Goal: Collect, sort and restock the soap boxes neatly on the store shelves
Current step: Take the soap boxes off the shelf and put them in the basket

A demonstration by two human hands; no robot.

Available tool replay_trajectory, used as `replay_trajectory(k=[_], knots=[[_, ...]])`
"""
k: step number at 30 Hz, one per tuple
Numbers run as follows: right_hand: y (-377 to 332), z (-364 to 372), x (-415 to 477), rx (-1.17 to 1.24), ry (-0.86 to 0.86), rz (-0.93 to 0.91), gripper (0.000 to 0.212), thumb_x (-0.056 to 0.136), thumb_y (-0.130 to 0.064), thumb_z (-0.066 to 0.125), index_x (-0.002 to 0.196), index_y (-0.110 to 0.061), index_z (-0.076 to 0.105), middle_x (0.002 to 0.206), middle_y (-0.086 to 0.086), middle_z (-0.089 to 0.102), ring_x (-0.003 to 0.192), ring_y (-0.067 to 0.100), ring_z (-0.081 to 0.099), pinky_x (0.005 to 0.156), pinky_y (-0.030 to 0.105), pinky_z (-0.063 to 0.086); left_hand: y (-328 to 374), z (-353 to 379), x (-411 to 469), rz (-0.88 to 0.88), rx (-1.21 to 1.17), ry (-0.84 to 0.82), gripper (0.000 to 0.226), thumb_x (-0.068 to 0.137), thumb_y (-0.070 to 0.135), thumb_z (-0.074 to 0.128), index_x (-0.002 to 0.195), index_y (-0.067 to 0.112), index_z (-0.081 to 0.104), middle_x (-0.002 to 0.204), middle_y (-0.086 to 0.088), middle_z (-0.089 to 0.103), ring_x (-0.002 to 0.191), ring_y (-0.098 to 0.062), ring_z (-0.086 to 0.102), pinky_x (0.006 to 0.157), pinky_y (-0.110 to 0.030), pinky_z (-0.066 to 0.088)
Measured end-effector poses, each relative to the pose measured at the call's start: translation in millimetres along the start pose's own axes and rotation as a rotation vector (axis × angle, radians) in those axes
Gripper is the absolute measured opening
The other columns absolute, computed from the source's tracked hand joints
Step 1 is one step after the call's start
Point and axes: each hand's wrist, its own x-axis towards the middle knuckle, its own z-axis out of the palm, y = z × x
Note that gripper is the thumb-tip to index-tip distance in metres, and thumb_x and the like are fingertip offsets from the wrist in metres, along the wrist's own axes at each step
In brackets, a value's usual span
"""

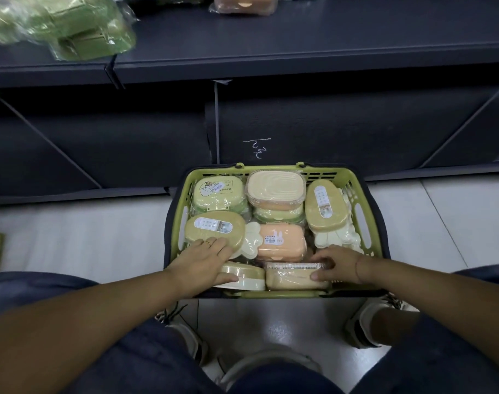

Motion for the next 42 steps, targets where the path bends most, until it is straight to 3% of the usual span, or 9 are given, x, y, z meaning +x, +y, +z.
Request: replay_trajectory(k=[2, 5, 9, 15, 21, 24, 28, 35, 42], knots=[[-1, -6, 1, -0.083, -0.026, 0.018, 0.066, 0.079, -0.055, 0.070, 0.132, -0.018, 0.053, 0.129, 0.002, 0.054, 0.115, 0.017, 0.053, 0.101, 0.032, 0.044, -3, -1, 1, 0.019, 0.055, 0.008, 0.060, 0.088, 0.064, 0.029, 0.095, 0.014, 0.063, 0.091, -0.004, 0.062, 0.075, -0.021, 0.061, 0.064, -0.031, 0.052], [-10, -24, -3, -0.028, -0.079, 0.049, 0.084, 0.071, -0.069, 0.067, 0.135, -0.018, 0.047, 0.133, 0.004, 0.054, 0.120, 0.019, 0.053, 0.104, 0.034, 0.044, -7, -4, 5, -0.023, 0.071, 0.023, 0.067, 0.087, 0.067, 0.025, 0.087, 0.012, 0.063, 0.083, -0.007, 0.062, 0.068, -0.022, 0.060, 0.062, -0.032, 0.050], [-34, -65, -19, 0.088, -0.050, 0.050, 0.056, 0.089, -0.047, 0.062, 0.135, -0.019, 0.048, 0.128, 0.002, 0.056, 0.117, 0.018, 0.055, 0.098, 0.030, 0.045, -5, -13, 10, -0.032, 0.102, 0.007, 0.083, 0.090, 0.073, 0.013, 0.085, 0.007, 0.064, 0.082, -0.010, 0.063, 0.066, -0.025, 0.060, 0.061, -0.034, 0.052], [-79, -129, -40, 0.319, 0.318, -0.225, 0.017, 0.088, -0.030, 0.068, 0.104, -0.024, 0.066, 0.100, -0.003, 0.069, 0.094, 0.009, 0.067, 0.080, 0.017, 0.051, -38, -85, 56, -0.219, -0.020, 0.335, 0.072, 0.095, 0.071, 0.015, 0.100, 0.015, 0.060, 0.092, 0.000, 0.055, 0.078, -0.019, 0.054, 0.071, -0.031, 0.041], [-146, -210, -34, 0.398, 0.768, -0.524, 0.009, 0.086, -0.018, 0.070, 0.094, -0.021, 0.067, 0.093, -0.002, 0.069, 0.082, 0.006, 0.063, 0.077, 0.013, 0.049, -106, -180, 124, -0.261, -0.012, 0.661, 0.065, 0.098, 0.062, 0.025, 0.109, 0.008, 0.059, 0.108, -0.010, 0.057, 0.099, -0.029, 0.051, 0.085, -0.036, 0.034], [-175, -258, -9, 0.323, 0.914, -0.547, 0.021, 0.086, -0.029, 0.071, 0.104, -0.020, 0.064, 0.110, -0.001, 0.061, 0.097, 0.005, 0.060, 0.089, 0.017, 0.046, -145, -207, 162, -0.381, -0.126, 0.609, 0.075, 0.091, 0.067, 0.025, 0.127, 0.009, 0.055, 0.128, -0.011, 0.053, 0.121, -0.030, 0.047, 0.099, -0.038, 0.031], [-201, -323, 39, 0.072, 0.950, -0.421, 0.062, 0.084, -0.046, 0.070, 0.135, -0.019, 0.047, 0.136, 0.001, 0.040, 0.128, 0.016, 0.042, 0.111, 0.032, 0.033, -195, -217, 210, -0.554, -0.166, 0.463, 0.087, 0.090, 0.075, 0.024, 0.150, 0.012, 0.032, 0.157, -0.008, 0.028, 0.147, -0.024, 0.019, 0.117, -0.041, 0.011], [-199, -424, 114, -0.171, 1.041, -0.189, 0.091, 0.080, -0.050, 0.071, 0.152, -0.020, 0.024, 0.156, 0.007, 0.019, 0.141, 0.031, 0.024, 0.117, 0.042, 0.024, -249, -239, 289, -0.411, -0.086, 0.382, 0.086, 0.090, 0.068, 0.039, 0.156, 0.021, 0.012, 0.165, -0.003, 0.003, 0.151, -0.021, -0.003, 0.119, -0.040, -0.004], [-181, -469, 179, -0.354, 1.064, -0.097, 0.095, 0.084, -0.055, 0.063, 0.155, -0.018, 0.011, 0.162, 0.008, 0.008, 0.148, 0.028, 0.013, 0.120, 0.042, 0.014, -280, -230, 345, -0.412, 0.051, 0.315, 0.106, 0.075, 0.079, 0.052, 0.156, 0.032, 0.004, 0.163, -0.010, 0.006, 0.149, -0.031, 0.004, 0.118, -0.051, 0.002]])
